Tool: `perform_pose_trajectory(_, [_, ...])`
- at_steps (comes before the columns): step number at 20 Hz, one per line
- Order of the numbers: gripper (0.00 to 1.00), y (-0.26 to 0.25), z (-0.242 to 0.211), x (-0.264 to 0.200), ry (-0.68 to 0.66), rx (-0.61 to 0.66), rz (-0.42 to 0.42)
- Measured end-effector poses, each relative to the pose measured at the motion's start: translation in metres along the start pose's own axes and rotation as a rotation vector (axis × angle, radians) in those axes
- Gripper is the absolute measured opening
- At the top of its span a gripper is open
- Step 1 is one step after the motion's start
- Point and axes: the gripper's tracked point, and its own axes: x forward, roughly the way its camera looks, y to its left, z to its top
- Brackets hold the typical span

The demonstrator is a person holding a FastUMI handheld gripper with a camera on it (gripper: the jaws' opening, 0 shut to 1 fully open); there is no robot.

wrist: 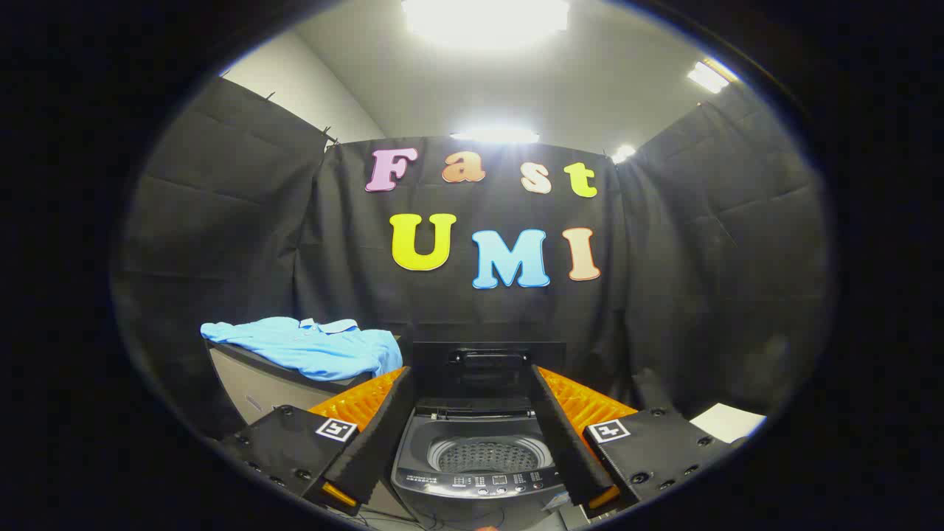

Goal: Put the clothes into the washing machine and then close the washing machine lid.

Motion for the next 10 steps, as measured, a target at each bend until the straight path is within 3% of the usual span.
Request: perform_pose_trajectory(10, [0.97,-0.005,-0.016,-0.006,0.031,0.008,-0.018])
